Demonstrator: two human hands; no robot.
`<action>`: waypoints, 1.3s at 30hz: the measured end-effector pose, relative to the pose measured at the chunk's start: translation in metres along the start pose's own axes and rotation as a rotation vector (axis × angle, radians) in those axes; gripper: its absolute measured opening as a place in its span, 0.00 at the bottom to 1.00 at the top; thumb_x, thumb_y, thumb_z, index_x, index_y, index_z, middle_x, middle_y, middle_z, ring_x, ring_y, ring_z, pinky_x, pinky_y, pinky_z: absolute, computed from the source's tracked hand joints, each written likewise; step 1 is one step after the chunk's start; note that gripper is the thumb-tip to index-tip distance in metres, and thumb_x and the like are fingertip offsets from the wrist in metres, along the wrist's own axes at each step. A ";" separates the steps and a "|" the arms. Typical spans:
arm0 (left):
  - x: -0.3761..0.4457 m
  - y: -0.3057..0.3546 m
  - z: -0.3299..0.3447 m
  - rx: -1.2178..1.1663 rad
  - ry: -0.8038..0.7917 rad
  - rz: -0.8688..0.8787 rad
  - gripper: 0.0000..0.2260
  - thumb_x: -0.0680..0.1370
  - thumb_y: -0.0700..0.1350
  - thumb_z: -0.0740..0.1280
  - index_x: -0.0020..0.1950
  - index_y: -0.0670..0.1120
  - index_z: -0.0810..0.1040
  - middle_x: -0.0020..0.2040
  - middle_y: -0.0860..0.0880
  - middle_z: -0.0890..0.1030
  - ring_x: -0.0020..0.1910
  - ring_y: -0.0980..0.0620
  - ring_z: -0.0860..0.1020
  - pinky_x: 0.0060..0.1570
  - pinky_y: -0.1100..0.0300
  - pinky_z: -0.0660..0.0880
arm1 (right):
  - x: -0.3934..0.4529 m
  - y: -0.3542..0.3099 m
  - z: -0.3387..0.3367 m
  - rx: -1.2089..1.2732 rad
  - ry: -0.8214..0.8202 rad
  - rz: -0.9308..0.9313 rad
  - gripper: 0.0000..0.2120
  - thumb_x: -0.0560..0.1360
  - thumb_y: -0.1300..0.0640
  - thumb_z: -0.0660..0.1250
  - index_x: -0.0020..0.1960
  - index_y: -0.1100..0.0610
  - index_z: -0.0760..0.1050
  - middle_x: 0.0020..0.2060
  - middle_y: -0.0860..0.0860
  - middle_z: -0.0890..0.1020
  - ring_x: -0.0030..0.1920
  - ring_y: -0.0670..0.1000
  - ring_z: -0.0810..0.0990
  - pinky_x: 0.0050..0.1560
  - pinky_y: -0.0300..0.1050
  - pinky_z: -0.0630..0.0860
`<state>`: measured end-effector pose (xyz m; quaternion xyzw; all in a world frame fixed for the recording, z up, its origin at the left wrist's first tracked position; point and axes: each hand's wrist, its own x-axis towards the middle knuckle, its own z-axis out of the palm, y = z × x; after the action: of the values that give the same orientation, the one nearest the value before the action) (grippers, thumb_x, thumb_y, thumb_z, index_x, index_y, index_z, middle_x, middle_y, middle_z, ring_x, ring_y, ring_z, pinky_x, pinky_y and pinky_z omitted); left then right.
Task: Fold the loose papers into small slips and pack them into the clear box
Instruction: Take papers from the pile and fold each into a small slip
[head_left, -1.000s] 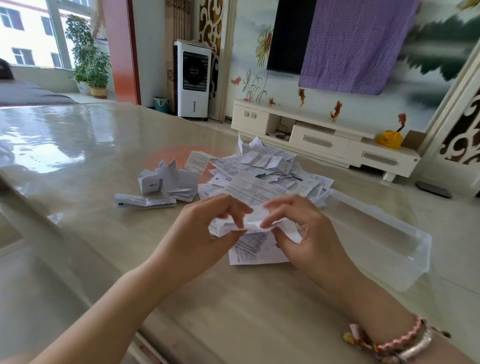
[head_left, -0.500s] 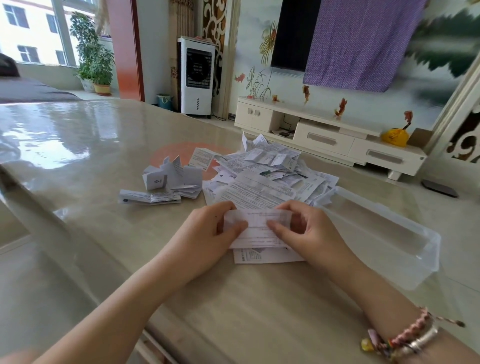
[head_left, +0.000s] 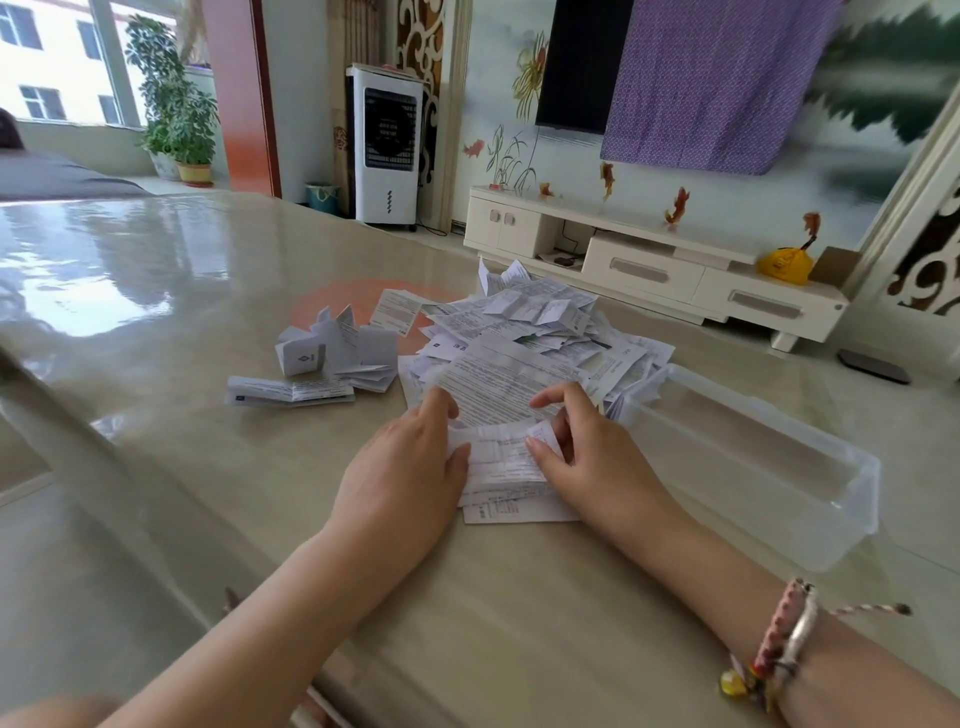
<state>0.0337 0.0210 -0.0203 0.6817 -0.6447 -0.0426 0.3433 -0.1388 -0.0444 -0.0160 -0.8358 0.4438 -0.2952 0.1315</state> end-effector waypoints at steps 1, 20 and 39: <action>0.000 0.002 0.000 0.014 0.003 -0.009 0.11 0.81 0.50 0.59 0.62 0.51 0.64 0.47 0.53 0.73 0.46 0.53 0.70 0.43 0.59 0.65 | 0.002 -0.001 0.000 0.002 0.000 -0.006 0.12 0.77 0.55 0.66 0.59 0.50 0.68 0.32 0.48 0.69 0.32 0.45 0.69 0.36 0.38 0.68; -0.001 0.004 0.001 0.136 0.030 0.112 0.06 0.78 0.50 0.64 0.55 0.54 0.73 0.56 0.55 0.64 0.58 0.52 0.63 0.57 0.62 0.60 | 0.006 -0.006 0.005 -0.335 -0.050 -0.053 0.13 0.80 0.46 0.58 0.57 0.54 0.62 0.36 0.44 0.70 0.39 0.50 0.74 0.38 0.44 0.64; 0.000 -0.014 -0.008 0.158 -0.164 0.312 0.28 0.68 0.74 0.52 0.57 0.62 0.77 0.54 0.62 0.74 0.54 0.58 0.67 0.57 0.61 0.61 | -0.017 -0.002 -0.027 -0.179 -0.229 -0.331 0.14 0.77 0.46 0.66 0.59 0.51 0.79 0.54 0.44 0.82 0.54 0.42 0.78 0.57 0.43 0.75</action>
<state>0.0500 0.0232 -0.0215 0.5923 -0.7698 0.0065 0.2377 -0.1614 -0.0288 0.0000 -0.9337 0.3072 -0.1753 0.0559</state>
